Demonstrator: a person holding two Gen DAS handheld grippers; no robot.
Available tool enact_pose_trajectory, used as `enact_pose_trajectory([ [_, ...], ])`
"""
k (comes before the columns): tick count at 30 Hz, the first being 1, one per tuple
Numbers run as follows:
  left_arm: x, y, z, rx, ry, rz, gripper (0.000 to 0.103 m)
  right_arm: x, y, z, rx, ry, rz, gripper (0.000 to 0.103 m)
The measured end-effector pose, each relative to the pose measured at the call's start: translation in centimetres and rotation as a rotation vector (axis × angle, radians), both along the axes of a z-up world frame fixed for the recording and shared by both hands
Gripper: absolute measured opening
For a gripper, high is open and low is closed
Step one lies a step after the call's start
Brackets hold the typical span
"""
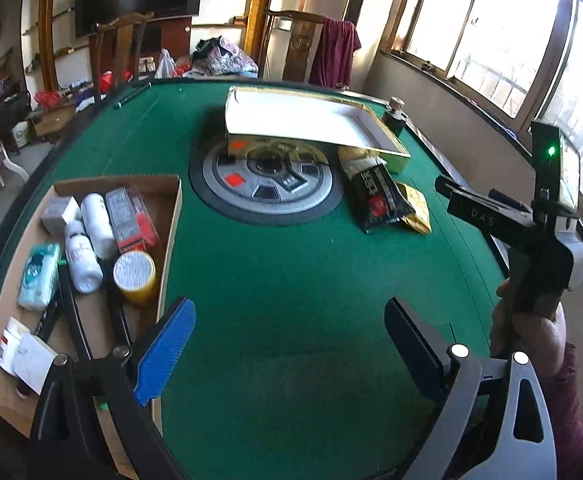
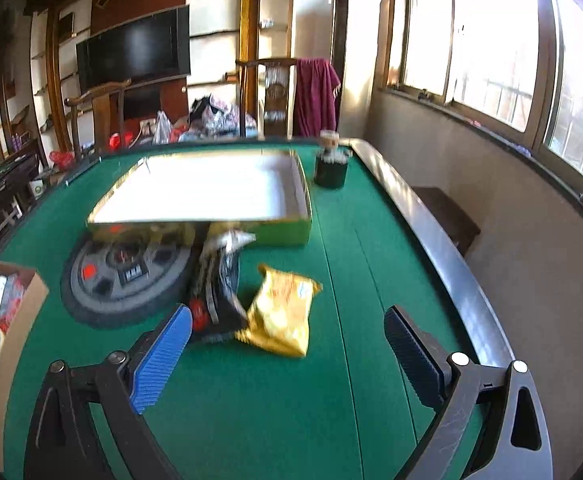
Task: Organize objects
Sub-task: 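Move both grippers back to the black and yellow snack packs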
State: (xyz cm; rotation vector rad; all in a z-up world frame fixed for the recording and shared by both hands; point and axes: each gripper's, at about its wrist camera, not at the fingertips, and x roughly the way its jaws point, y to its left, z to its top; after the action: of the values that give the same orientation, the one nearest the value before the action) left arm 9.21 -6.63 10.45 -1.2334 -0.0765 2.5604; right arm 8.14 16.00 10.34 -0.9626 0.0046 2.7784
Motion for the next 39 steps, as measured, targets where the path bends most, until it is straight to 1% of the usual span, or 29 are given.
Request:
enact_pose_trajectory([
  [2, -0.3, 0.1, 0.0, -0.005, 0.011, 0.017, 0.095, -0.3, -0.3, 0.8, 0.009, 0.034, 0.006, 0.101],
  [6, -1.3, 0.4, -0.2, -0.001, 0.003, 0.03, 0.095, -0.6, -0.9, 2.1, 0.027, 0.096, 0.019, 0.103],
  [11, -2.8, 1.2, -0.4, 0.001, -0.009, 0.033, 0.095, -0.6, -0.4, 2.3, 0.024, 0.134, 0.009, 0.103],
  [15, -3.7, 2.4, -0.6, 0.001, -0.011, 0.021, 0.095, -0.7, 1.2, 1.7, -0.048, 0.122, 0.009, 0.103],
  [21, -5.6, 4.7, -0.5, -0.015, 0.008, -0.013, 0.095, -1.0, 2.7, 1.1, -0.118, 0.104, -0.002, 0.103],
  [25, -7.0, 5.7, -0.5, 0.003, -0.003, -0.033, 0.095, -1.2, 2.5, 0.7, -0.079, 0.102, -0.014, 0.103],
  [30, -7.5, 6.2, -0.8, 0.014, -0.011, -0.042, 0.095, -1.3, 1.8, 0.4, -0.05, 0.096, -0.005, 0.103],
  [39, -7.8, 5.6, -1.1, 0.03, -0.028, -0.027, 0.095, -1.4, 1.8, 0.0, -0.048, 0.081, -0.002, 0.103],
])
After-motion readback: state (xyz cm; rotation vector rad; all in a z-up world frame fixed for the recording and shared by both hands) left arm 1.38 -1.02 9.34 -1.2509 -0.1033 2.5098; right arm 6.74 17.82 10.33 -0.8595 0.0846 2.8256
